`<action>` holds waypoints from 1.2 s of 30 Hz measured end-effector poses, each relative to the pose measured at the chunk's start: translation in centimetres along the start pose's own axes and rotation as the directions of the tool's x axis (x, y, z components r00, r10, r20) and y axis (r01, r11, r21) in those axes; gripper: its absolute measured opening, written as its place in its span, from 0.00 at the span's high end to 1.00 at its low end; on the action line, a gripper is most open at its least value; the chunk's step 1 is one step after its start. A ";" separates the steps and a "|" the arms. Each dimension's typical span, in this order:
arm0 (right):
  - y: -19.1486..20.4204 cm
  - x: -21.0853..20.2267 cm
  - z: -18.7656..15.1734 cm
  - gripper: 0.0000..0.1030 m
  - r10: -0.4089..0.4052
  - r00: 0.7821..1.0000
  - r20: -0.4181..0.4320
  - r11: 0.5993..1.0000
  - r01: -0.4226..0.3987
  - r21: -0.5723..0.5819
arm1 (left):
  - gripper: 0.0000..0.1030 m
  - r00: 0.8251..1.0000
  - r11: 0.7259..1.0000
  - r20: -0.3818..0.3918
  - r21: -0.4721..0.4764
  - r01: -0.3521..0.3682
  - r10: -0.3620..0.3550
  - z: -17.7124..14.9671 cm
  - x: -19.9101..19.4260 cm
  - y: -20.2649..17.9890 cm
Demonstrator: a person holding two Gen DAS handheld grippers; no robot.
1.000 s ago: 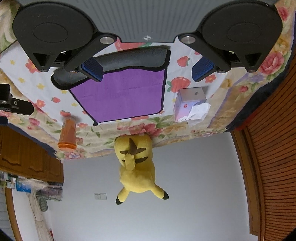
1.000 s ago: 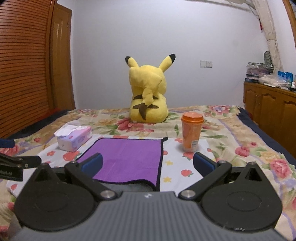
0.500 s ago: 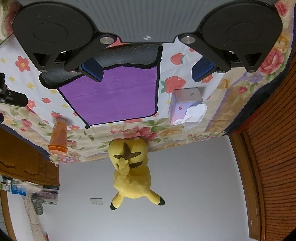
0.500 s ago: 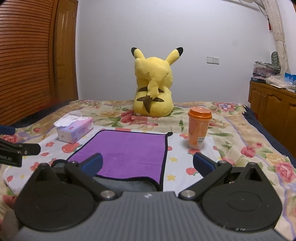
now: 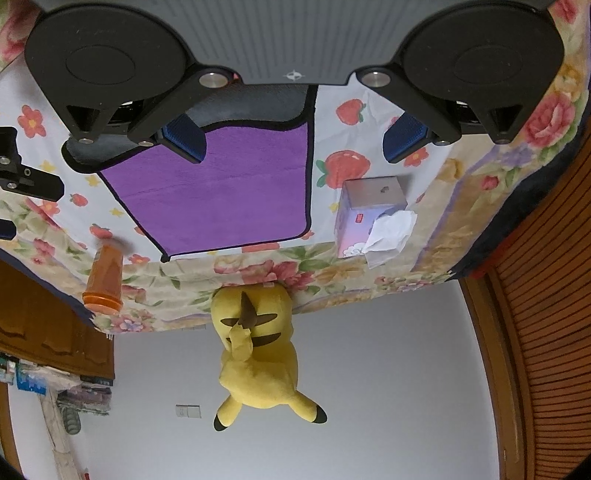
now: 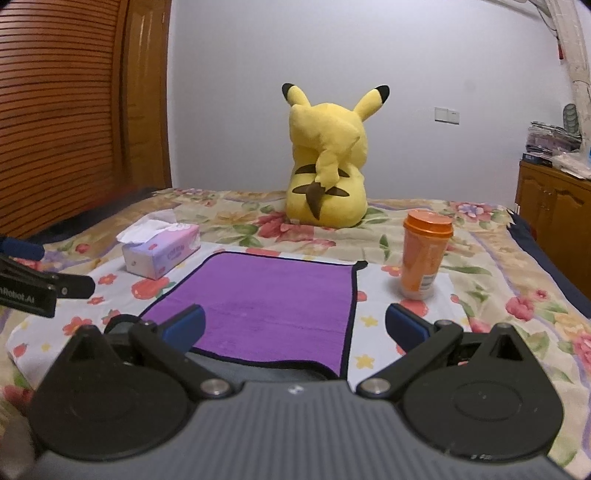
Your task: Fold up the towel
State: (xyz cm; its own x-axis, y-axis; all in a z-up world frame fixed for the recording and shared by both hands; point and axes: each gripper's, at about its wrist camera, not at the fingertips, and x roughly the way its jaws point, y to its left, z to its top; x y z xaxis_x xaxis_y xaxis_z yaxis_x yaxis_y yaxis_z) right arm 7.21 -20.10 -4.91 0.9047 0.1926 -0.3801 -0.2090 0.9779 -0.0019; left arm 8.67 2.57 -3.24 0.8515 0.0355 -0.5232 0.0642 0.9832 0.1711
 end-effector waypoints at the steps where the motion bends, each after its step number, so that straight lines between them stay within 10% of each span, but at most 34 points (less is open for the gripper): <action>1: 0.0 0.3 0.0 0.00 0.001 1.000 -0.004 1.000 -0.001 0.002 | 0.00 1.000 1.000 0.000 0.004 0.003 -0.003 0.1 0.2 0.1; 24: -1.4 6.3 -1.1 0.00 0.001 0.992 -0.124 1.000 0.000 0.010 | 0.00 0.994 0.998 -0.108 0.056 0.036 -0.030 0.4 7.4 2.5; 36: -1.8 7.9 -2.0 0.00 0.031 0.981 -0.190 0.999 -0.025 0.032 | 0.29 0.964 0.988 -0.222 0.019 0.154 -0.146 -0.5 10.5 3.1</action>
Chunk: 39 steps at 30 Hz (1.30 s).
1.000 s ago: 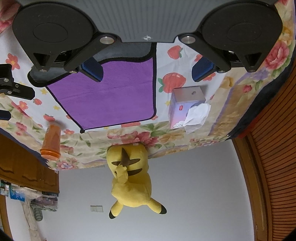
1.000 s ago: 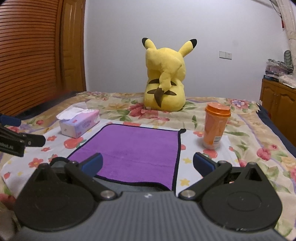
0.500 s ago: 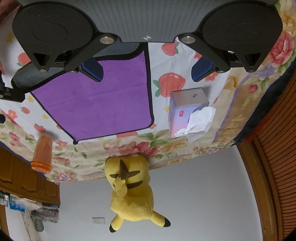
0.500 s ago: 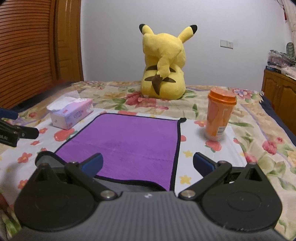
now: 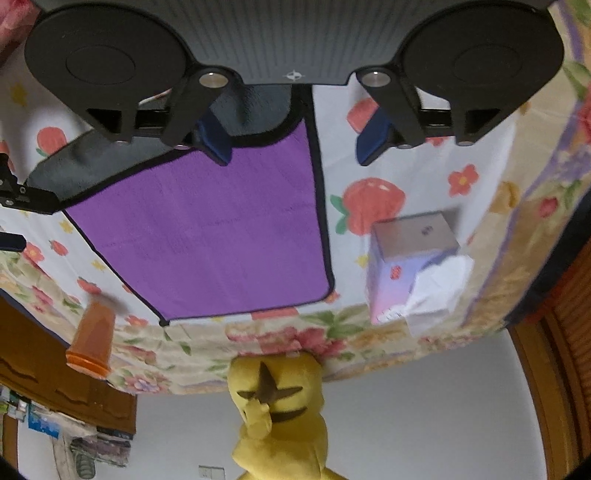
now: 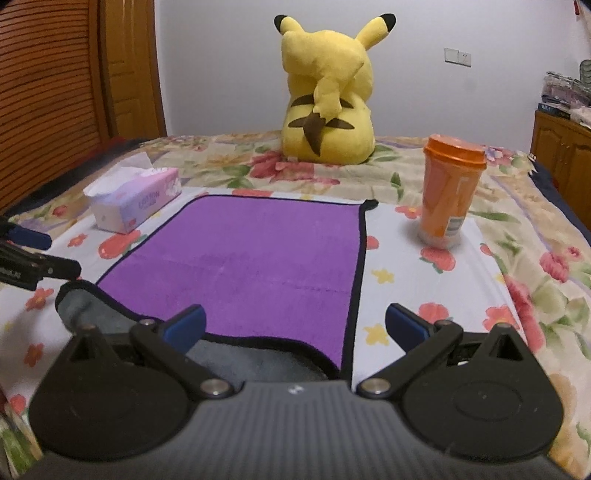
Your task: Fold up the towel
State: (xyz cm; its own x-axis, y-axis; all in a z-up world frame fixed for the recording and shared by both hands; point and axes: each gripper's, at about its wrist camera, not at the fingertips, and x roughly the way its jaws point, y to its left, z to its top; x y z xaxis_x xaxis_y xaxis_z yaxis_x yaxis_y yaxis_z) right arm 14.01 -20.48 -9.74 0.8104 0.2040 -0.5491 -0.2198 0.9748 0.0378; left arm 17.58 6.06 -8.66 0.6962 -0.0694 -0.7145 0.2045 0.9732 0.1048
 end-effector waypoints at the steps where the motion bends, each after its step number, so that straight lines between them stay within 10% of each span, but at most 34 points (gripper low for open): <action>1: 0.0 0.1 0.0 0.00 0.000 1.000 -0.005 1.000 0.000 0.000 | 0.33 1.000 1.000 -0.010 0.001 0.008 -0.008 -0.1 0.3 0.0; 19: -0.4 1.6 -0.8 0.01 0.069 0.992 -0.110 0.998 -0.067 0.020 | 0.52 0.989 0.997 -0.127 -0.040 0.071 -0.075 -1.8 2.4 0.2; 39: -2.7 2.6 -0.9 0.48 0.152 0.969 -0.195 0.984 -0.131 0.116 | 0.75 0.988 0.995 -0.125 -0.052 0.086 -0.092 -1.9 2.5 0.1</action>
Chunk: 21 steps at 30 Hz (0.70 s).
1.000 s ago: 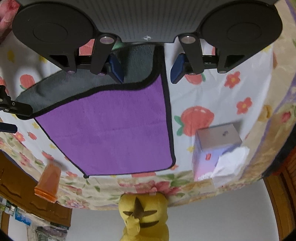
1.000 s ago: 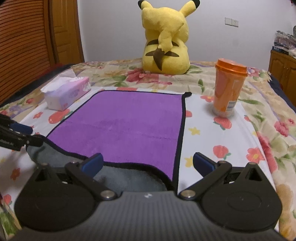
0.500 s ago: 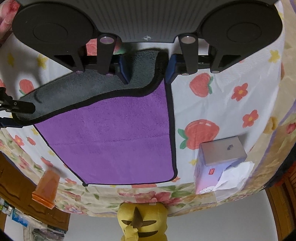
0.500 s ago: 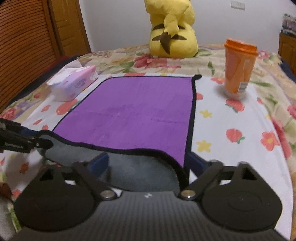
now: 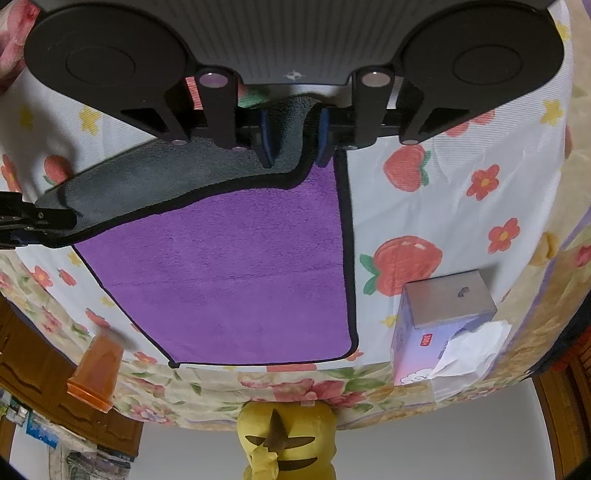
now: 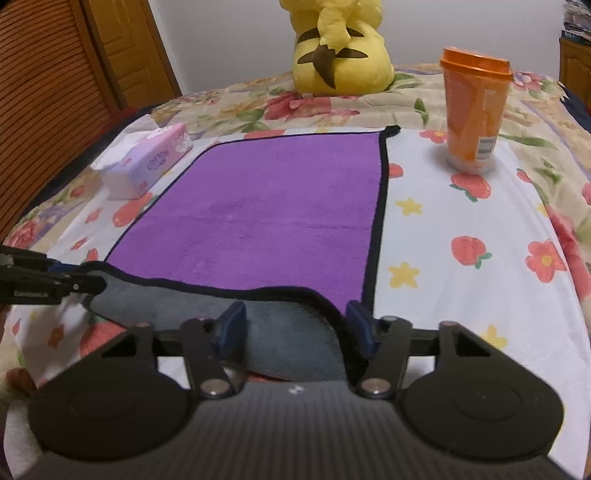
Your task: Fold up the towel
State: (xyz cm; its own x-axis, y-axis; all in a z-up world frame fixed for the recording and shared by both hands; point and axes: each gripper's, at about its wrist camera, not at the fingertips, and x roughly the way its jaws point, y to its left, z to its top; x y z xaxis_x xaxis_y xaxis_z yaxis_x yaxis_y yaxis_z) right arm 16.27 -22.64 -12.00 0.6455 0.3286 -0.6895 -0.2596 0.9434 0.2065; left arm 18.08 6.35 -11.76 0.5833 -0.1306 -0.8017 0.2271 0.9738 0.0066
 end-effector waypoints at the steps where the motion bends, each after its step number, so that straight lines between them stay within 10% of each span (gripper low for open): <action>1: -0.1 0.0 0.1 0.50 -0.003 1.000 -0.005 1.000 0.003 0.001 | 0.75 1.000 1.000 0.000 0.000 0.000 0.000 0.0 0.0 0.0; 16: -0.3 0.2 0.1 0.95 0.000 0.998 -0.056 0.999 -0.002 -0.040 | 0.91 0.999 1.000 0.038 0.019 0.002 -0.003 0.2 -0.6 -0.5; 21: -0.4 -0.2 0.5 0.95 0.009 0.999 -0.035 0.999 -0.011 -0.042 | 0.91 0.996 0.999 0.084 0.034 0.010 -0.013 0.7 -1.4 -1.0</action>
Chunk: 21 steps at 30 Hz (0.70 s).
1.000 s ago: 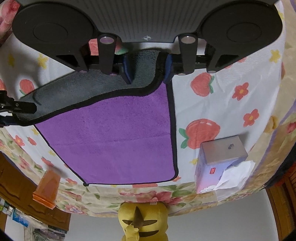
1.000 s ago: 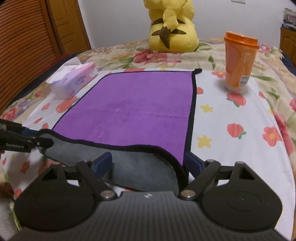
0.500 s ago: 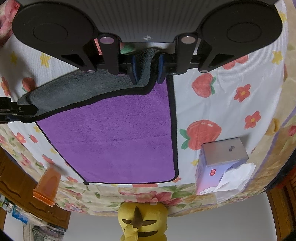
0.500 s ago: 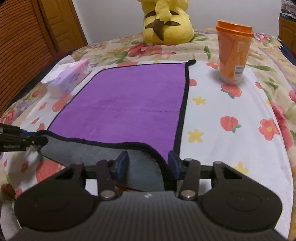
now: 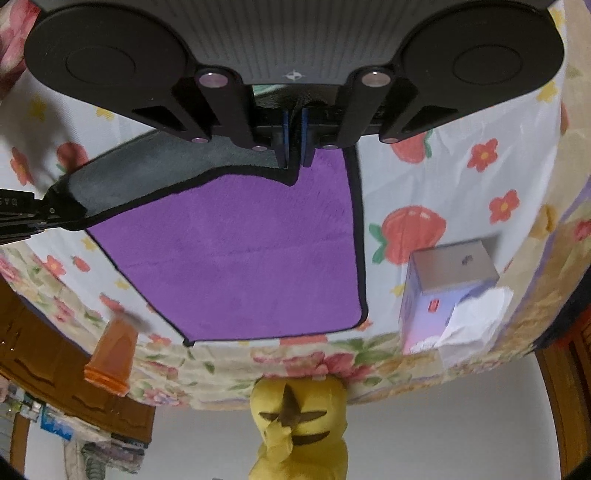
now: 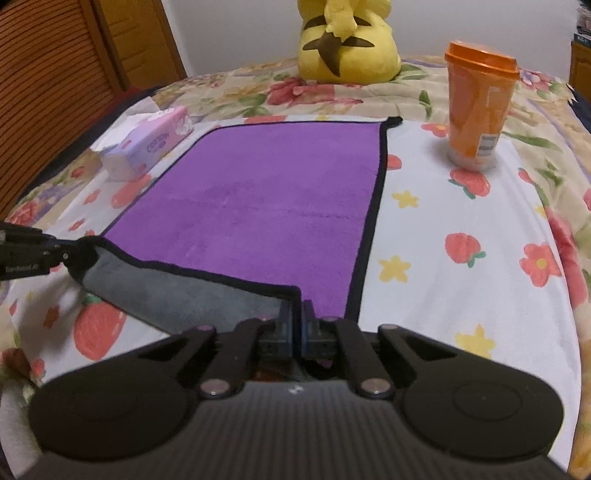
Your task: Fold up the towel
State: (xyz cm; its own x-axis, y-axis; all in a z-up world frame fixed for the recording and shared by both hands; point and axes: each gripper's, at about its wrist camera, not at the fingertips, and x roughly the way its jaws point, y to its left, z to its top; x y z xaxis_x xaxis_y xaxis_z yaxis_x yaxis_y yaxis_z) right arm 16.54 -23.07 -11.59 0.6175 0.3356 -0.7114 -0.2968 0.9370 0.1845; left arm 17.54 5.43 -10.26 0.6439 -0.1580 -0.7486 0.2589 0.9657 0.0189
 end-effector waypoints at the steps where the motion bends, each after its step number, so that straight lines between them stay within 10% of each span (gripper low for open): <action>1: -0.1 -0.1 0.1 0.95 0.002 1.000 0.008 1.000 -0.002 0.003 | 0.92 1.000 1.000 0.007 0.001 0.002 -0.002 0.1 -0.1 -0.1; 21: -0.9 -2.0 1.4 0.95 0.028 0.988 0.151 0.999 -0.030 0.017 | 0.92 0.991 0.999 0.132 -0.033 0.039 -0.035 1.9 -2.1 -0.1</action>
State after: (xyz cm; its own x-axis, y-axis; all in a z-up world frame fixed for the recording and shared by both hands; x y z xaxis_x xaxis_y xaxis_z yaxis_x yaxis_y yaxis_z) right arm 16.58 -24.42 -9.34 0.7121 0.3722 -0.5953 -0.3033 0.9278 0.2174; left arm 17.51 5.26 -7.45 0.7239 -0.2171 -0.6549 0.2604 0.9650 -0.0320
